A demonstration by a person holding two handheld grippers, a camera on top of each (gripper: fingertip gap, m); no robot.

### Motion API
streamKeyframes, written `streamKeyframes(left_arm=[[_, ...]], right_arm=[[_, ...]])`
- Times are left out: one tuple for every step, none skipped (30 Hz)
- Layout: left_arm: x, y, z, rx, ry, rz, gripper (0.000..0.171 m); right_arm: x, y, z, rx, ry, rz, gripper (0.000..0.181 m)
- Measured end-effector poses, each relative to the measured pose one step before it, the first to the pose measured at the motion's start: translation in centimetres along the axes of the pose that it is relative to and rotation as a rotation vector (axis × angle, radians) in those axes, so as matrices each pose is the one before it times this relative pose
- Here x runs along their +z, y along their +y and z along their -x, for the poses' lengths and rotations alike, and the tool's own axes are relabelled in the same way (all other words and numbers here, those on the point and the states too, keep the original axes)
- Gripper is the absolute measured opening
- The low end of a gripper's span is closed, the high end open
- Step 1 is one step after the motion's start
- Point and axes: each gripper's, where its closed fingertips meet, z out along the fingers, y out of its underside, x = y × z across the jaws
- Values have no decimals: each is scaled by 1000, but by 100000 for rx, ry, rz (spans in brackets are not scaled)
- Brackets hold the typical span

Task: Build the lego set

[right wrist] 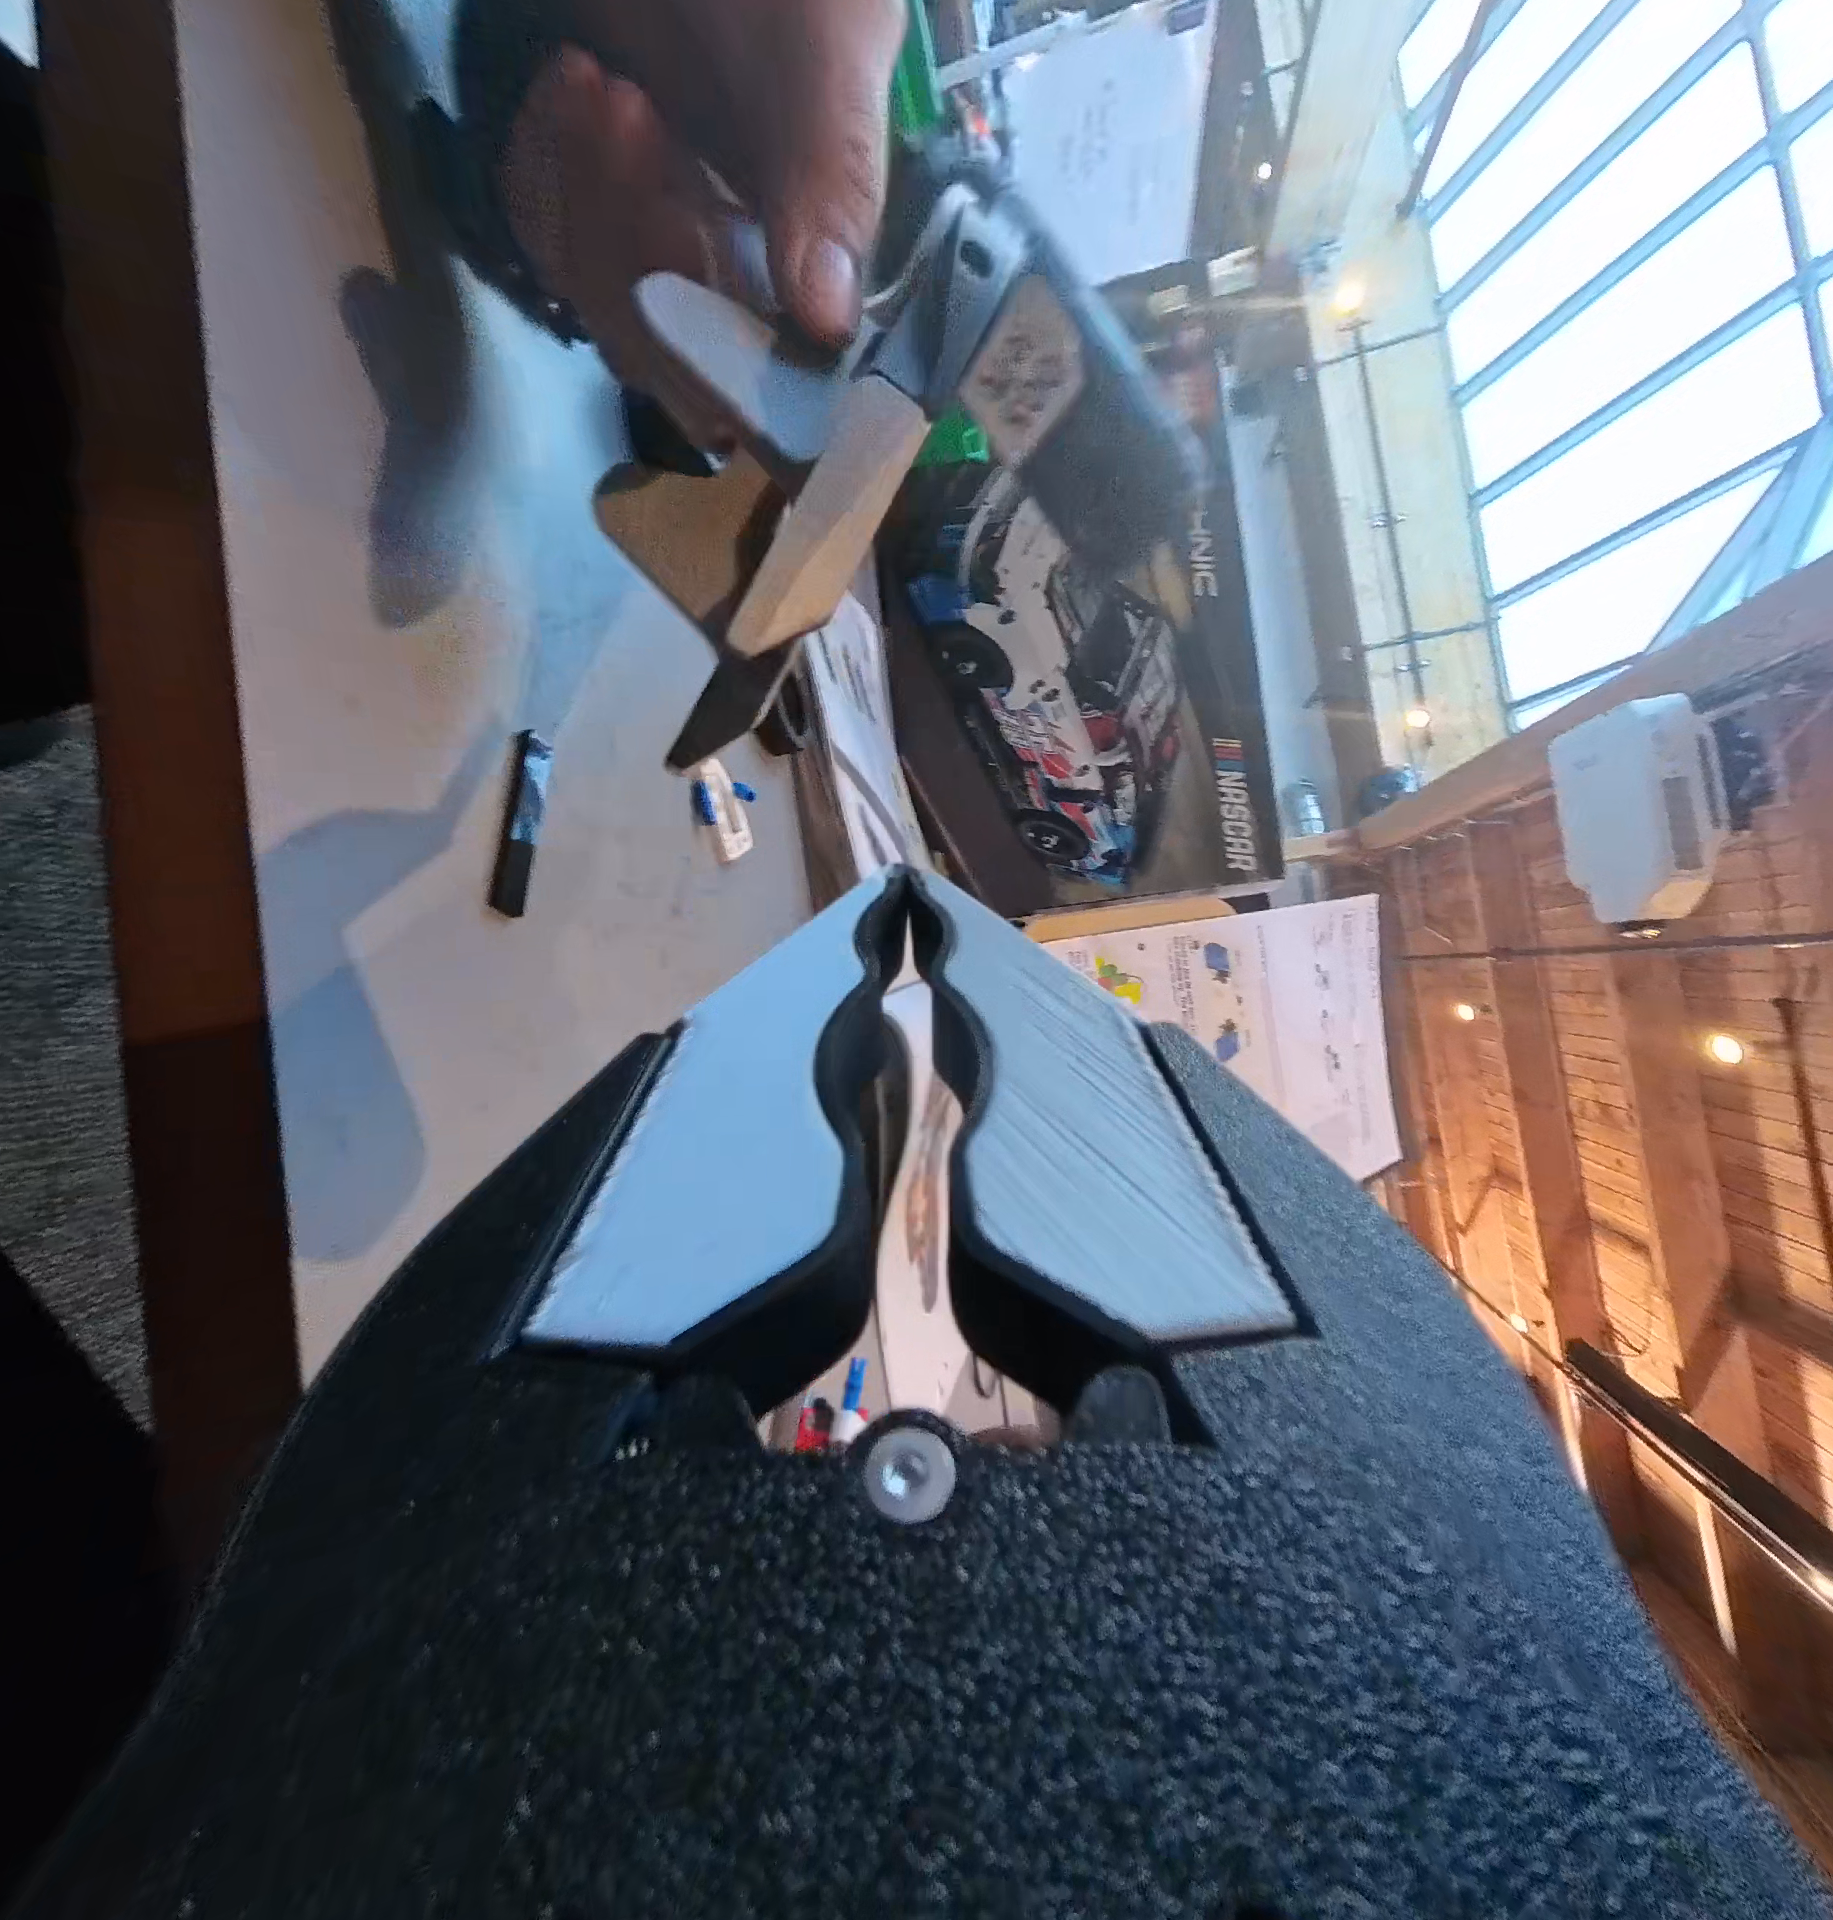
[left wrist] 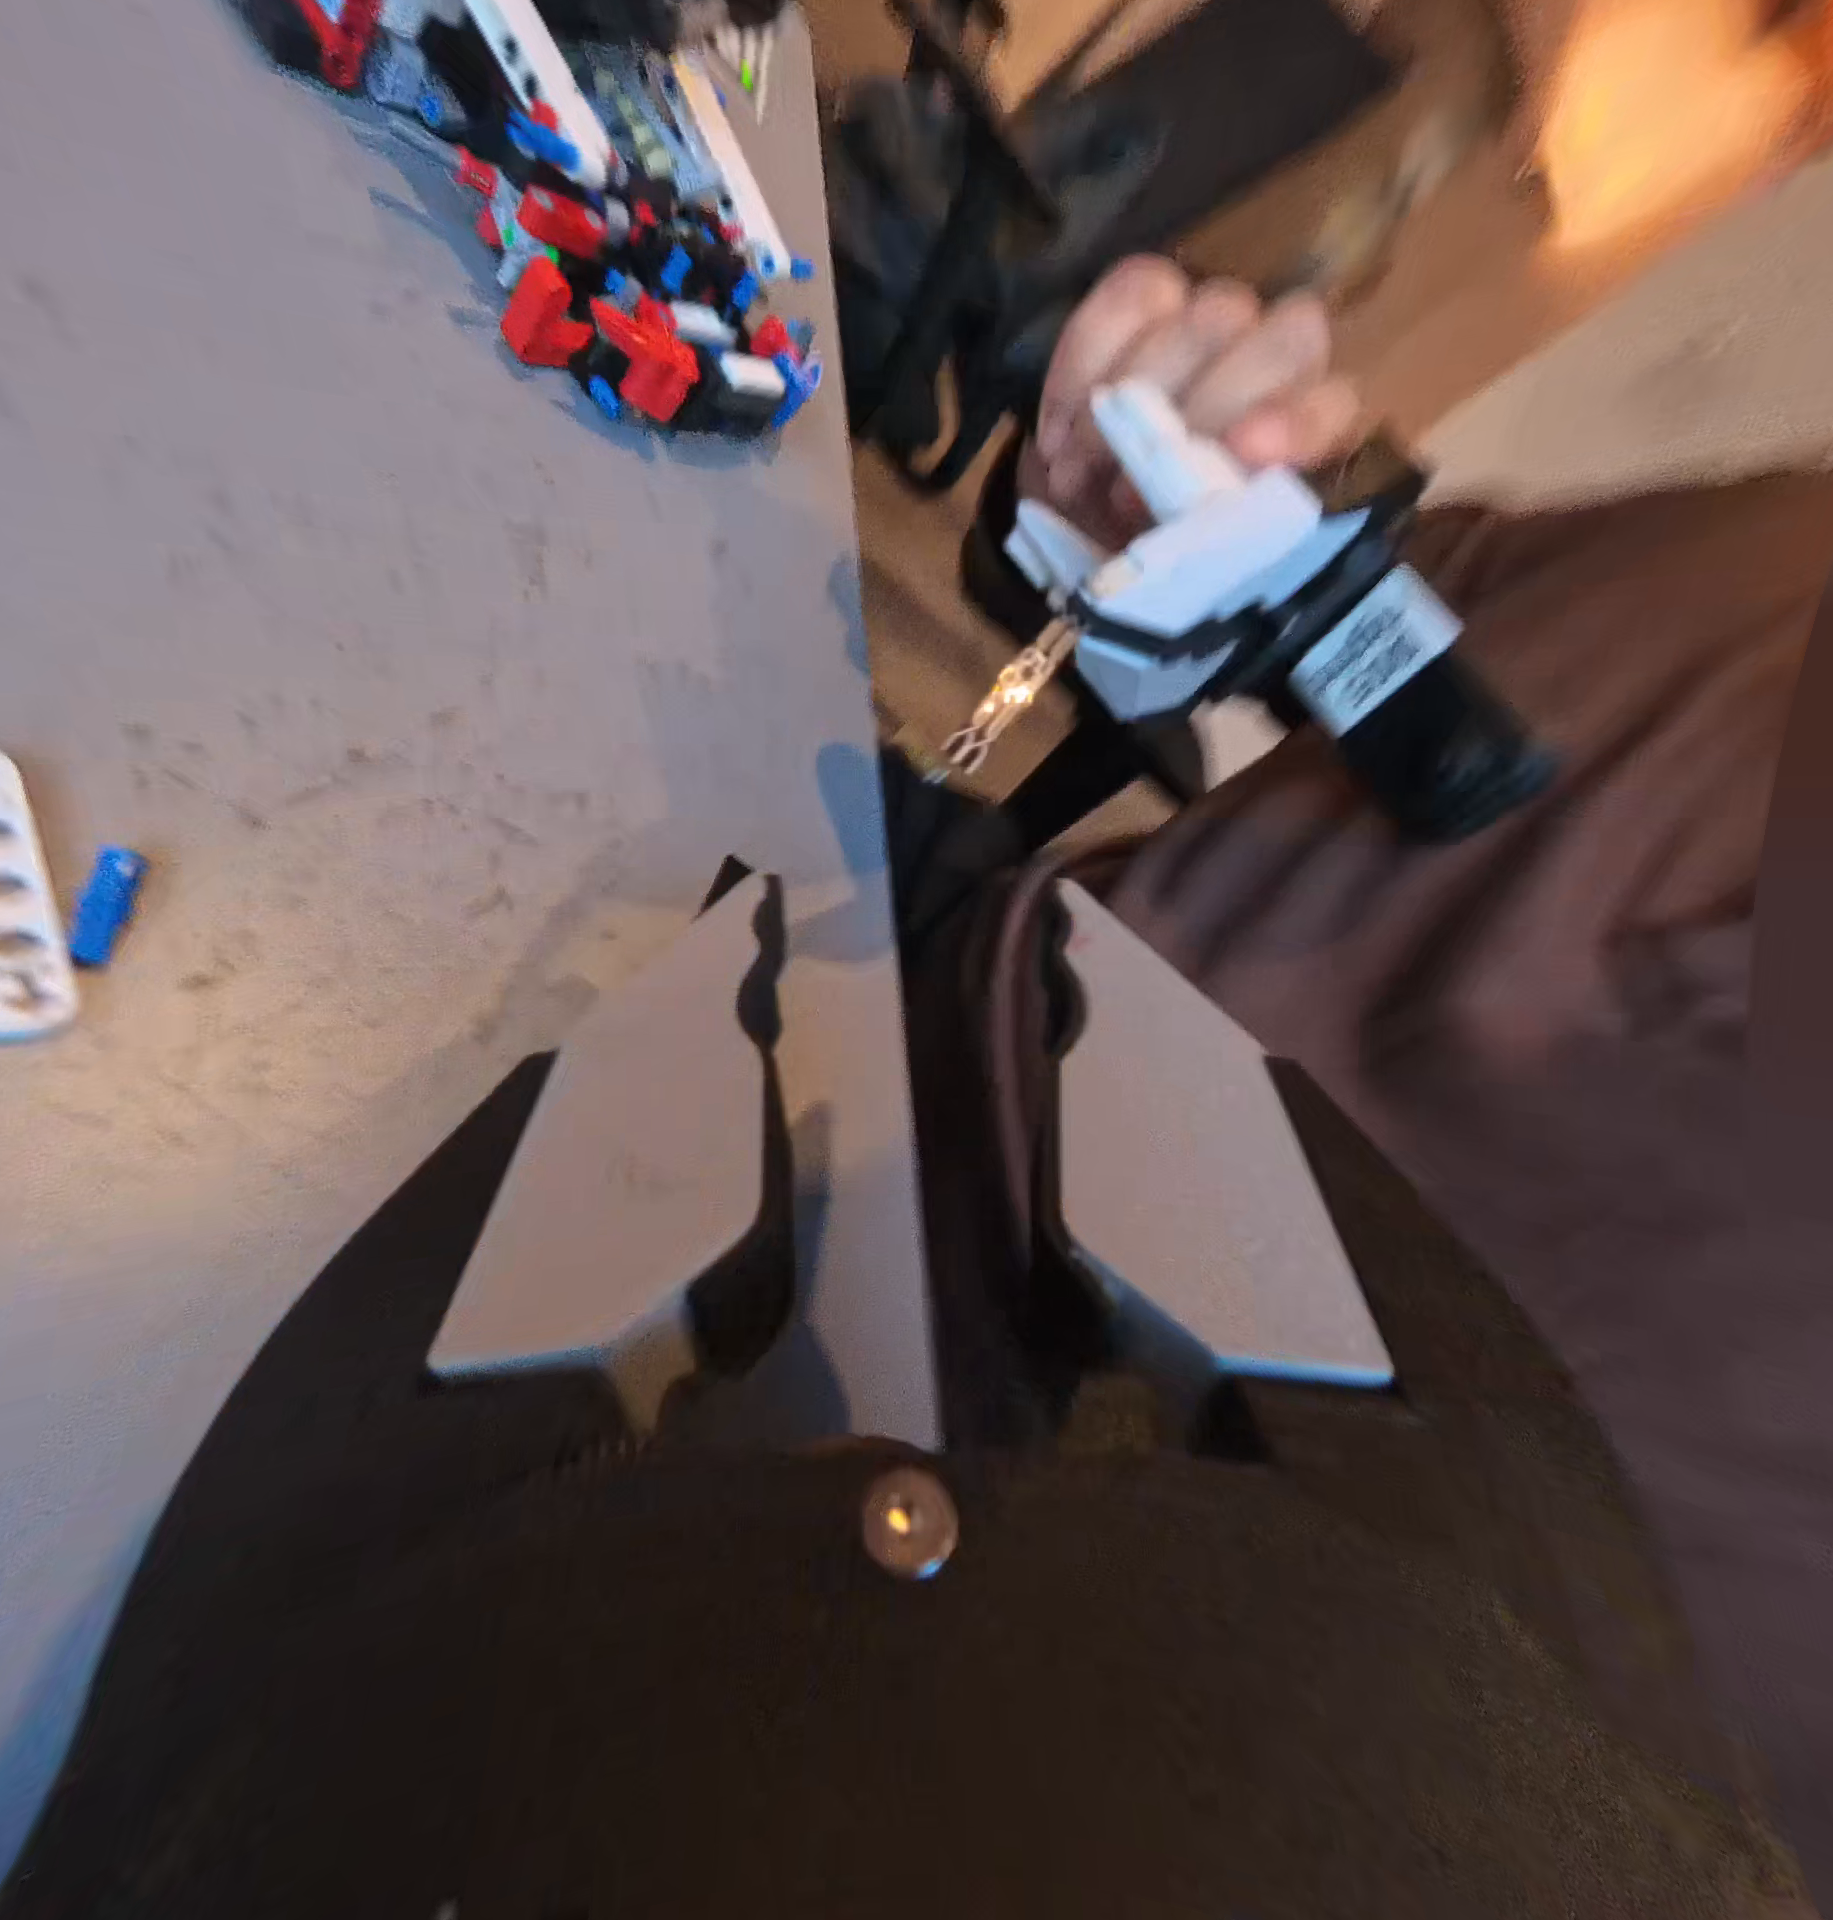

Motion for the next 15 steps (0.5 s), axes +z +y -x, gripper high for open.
streamKeyframes(left_arm=[[-126,-423,-407,-8395,6086,-6007,55],[-202,-539,-492,-7063,6181,-6478,54],[-271,-618,-401,-6532,5233,-6621,52],[-259,-537,-213,-6646,3420,-5396,50],[-199,-367,-148,-5489,1823,-3440,47],[-117,-166,-267,-2216,1239,-1887,42],[-60,14,-56,-778,-1098,-329,36],[9,44,103,-228,-2741,353,35],[24,24,-120,436,-1319,496,35],[44,-19,-324,-359,577,605,35],[44,-69,-381,-1120,1550,349,35],[50,-84,-362,-1082,1995,98,35],[67,-56,-175,-1325,1274,225,35],[65,-17,26,-1276,262,137,34],[97,47,95,-701,-164,341,33]], right_arm=[[-74,-112,-284,-506,1319,-580,0],[-46,-115,-146,-802,847,-517,0],[9,-35,-26,-1401,562,-29,0],[48,64,80,-2007,379,564,0],[40,79,36,-2164,820,680,0],[-16,10,-62,-1935,1323,271,0],[-59,-68,-128,-1579,1308,-26,0],[-69,-92,-172,-1215,1233,-46,0],[-62,-124,-153,-997,905,-282,0],[-30,-137,-111,-993,591,-429,0],[2,-76,-74,-1187,479,-187,0],[12,-64,-46,-1263,445,-124,0],[8,-62,-38,-1147,427,-295,0],[0,-62,-52,-964,553,-180,0],[-9,-54,-13,-648,139,-151,0]])
